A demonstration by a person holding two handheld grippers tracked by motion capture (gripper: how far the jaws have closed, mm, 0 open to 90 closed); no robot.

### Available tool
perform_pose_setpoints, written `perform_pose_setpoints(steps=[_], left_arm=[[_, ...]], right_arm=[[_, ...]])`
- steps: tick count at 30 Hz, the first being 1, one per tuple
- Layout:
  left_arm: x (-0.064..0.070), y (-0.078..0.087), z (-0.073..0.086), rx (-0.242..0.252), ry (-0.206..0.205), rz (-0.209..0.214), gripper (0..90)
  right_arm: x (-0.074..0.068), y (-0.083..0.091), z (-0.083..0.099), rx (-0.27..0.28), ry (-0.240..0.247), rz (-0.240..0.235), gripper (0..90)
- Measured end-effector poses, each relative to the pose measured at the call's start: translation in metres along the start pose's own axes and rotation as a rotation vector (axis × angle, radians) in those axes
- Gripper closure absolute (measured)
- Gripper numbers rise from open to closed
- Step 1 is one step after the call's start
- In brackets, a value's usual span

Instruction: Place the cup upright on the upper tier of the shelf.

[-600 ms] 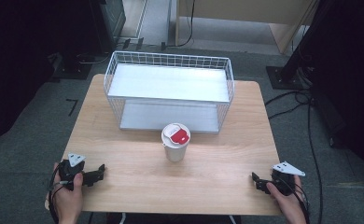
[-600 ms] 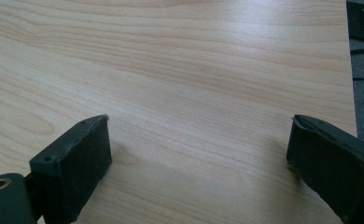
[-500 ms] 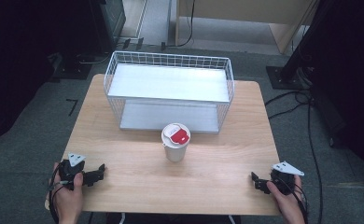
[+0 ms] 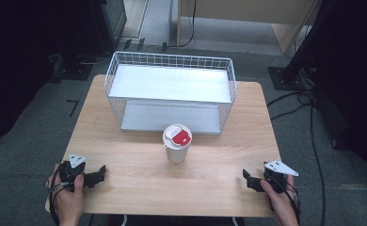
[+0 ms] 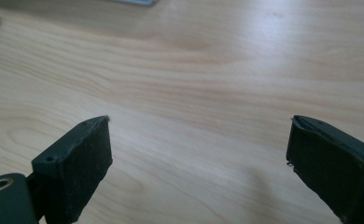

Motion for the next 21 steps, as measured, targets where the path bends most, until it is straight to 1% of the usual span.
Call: perform_pose_setpoints(steps=[3,4,5,7,8,9,10,12,13,15,17,18,20,21], left_arm=[[0.0,0.0,0.0,0.0,0.0,0.0,0.0],[0.0,0.0,0.0,0.0,0.0,0.0,0.0],[0.0,0.0,0.0,0.0,0.0,0.0,0.0],[0.0,0.0,0.0,0.0,0.0,0.0,0.0],[0.0,0.0,0.0,0.0,0.0,0.0,0.0],[0.0,0.0,0.0,0.0,0.0,0.0,0.0],[0.0,0.0,0.0,0.0,0.0,0.0,0.0],[0.0,0.0,0.0,0.0,0.0,0.0,0.0],[0.0,0.0,0.0,-0.001,0.0,0.0,0.0],[0.0,0.0,0.0,-0.001,0.0,0.0,0.0],[0.0,0.0,0.0,0.0,0.0,0.0,0.0],[0.0,0.0,0.0,0.0,0.0,0.0,0.0],[0.0,0.0,0.0,0.0,0.0,0.0,0.0],[0.0,0.0,0.0,0.0,0.0,0.0,0.0]], right_arm=[[-0.009,-0.002,-0.009,0.028,0.0,-0.015,6.5],[-0.009,-0.002,-0.009,0.028,0.0,-0.015,6.5],[-0.016,-0.005,-0.014,0.054,-0.007,-0.03,6.5],[-0.023,-0.008,-0.018,0.052,0.004,-0.043,6.5],[-0.023,-0.008,-0.018,0.052,0.004,-0.043,6.5],[-0.029,-0.01,-0.02,0.05,0.02,-0.05,6.5],[-0.029,-0.01,-0.02,0.05,0.02,-0.05,6.5],[-0.036,-0.013,-0.025,0.052,0.025,-0.065,6.5],[-0.036,-0.013,-0.025,0.052,0.025,-0.065,6.5],[-0.043,-0.017,-0.028,0.05,0.04,-0.077,6.5],[-0.045,-0.018,-0.029,0.051,0.041,-0.082,6.5],[-0.052,-0.021,-0.031,0.051,0.047,-0.096,6.5],[-0.055,-0.022,-0.032,0.049,0.048,-0.101,6.5],[-0.061,-0.024,-0.035,0.052,0.058,-0.114,6.5]])
Point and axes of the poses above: each handheld gripper's, and its own axes: y roughly backward along the jaws, z roughly out of its underside, x roughly to its right, the point moved 6 cm from there along -y, roughly forward along the jaws, and after that the axes turned 9 degrees about -z, right-handed, at the moved point
